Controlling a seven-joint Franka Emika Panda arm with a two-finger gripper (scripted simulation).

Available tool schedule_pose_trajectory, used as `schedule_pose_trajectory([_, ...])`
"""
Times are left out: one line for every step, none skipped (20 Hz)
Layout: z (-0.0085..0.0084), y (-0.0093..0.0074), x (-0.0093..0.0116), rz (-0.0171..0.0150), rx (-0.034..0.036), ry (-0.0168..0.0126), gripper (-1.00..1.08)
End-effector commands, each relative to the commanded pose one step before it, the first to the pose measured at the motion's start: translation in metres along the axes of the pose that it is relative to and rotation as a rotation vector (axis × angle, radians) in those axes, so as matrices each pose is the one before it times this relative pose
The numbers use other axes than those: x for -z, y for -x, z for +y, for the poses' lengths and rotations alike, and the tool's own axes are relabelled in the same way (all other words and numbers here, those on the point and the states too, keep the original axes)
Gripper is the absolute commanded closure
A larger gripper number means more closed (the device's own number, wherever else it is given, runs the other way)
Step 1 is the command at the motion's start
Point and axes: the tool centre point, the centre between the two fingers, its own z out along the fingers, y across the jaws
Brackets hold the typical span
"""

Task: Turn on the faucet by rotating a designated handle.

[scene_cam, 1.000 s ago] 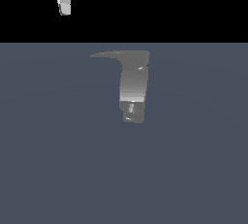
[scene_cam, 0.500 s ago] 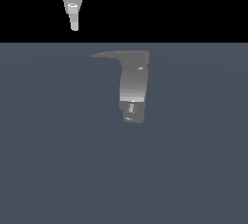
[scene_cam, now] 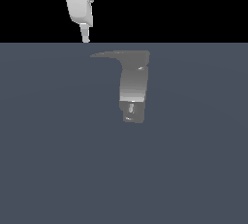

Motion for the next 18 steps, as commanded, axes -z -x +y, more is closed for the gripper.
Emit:
schedule_pose_trajectory([-0.01437, -0.0076, -0.00811, 0.00575, -0.06226, -0.0005, 1.08])
schedule_pose_trajectory([-0.00593, -0.00305, -0.00327, 0.0022, -0.02538, -0.00002, 1.08])
schedule_pose_trajectory([-0.00584, -0.00302, -0.0032, 0.00217, -0.02498, -0.00002, 1.08])
schedule_pose_trajectory([-0.00568, -0.00293, -0.00309, 0.00209, -0.02426, -0.00002, 1.08])
schedule_pose_trajectory([-0.00551, -0.00285, -0.00297, 0.00199, -0.0235, -0.00002, 1.08])
schedule_pose_trajectory([-0.00532, -0.00276, -0.00284, 0.0019, -0.02267, -0.00002, 1.08])
schedule_pose_trajectory([-0.0051, -0.00264, -0.00271, 0.00181, -0.02172, -0.00002, 1.08])
schedule_pose_trajectory([-0.00486, -0.00252, -0.00257, 0.00172, -0.02068, -0.00002, 1.08])
schedule_pose_trajectory([-0.00463, -0.0024, -0.00243, 0.00161, -0.01967, -0.00002, 1.08])
schedule_pose_trajectory([-0.00441, -0.0023, -0.00228, 0.00146, -0.01873, -0.00001, 1.08])
schedule_pose_trajectory([-0.00417, -0.00219, -0.00211, 0.00129, -0.01769, 0.0, 1.08])
schedule_pose_trajectory([-0.0039, -0.00207, -0.00194, 0.00113, -0.01654, 0.00001, 1.08])
schedule_pose_trajectory([-0.00362, -0.00192, -0.00178, 0.001, -0.01533, 0.00001, 1.08])
schedule_pose_trajectory([-0.0033, -0.00175, -0.00161, 0.0009, -0.01396, 0.00001, 1.08])
schedule_pose_trajectory([-0.00296, -0.00157, -0.00144, 0.0008, -0.0125, 0.00001, 1.08])
schedule_pose_trajectory([-0.0026, -0.00137, -0.00126, 0.00069, -0.01097, 0.00001, 1.08])
schedule_pose_trajectory([-0.00224, -0.00118, -0.00107, 0.00057, -0.00943, 0.00001, 1.08])
schedule_pose_trajectory([-0.00187, -0.00099, -0.00088, 0.00045, -0.00788, 0.00002, 1.08])
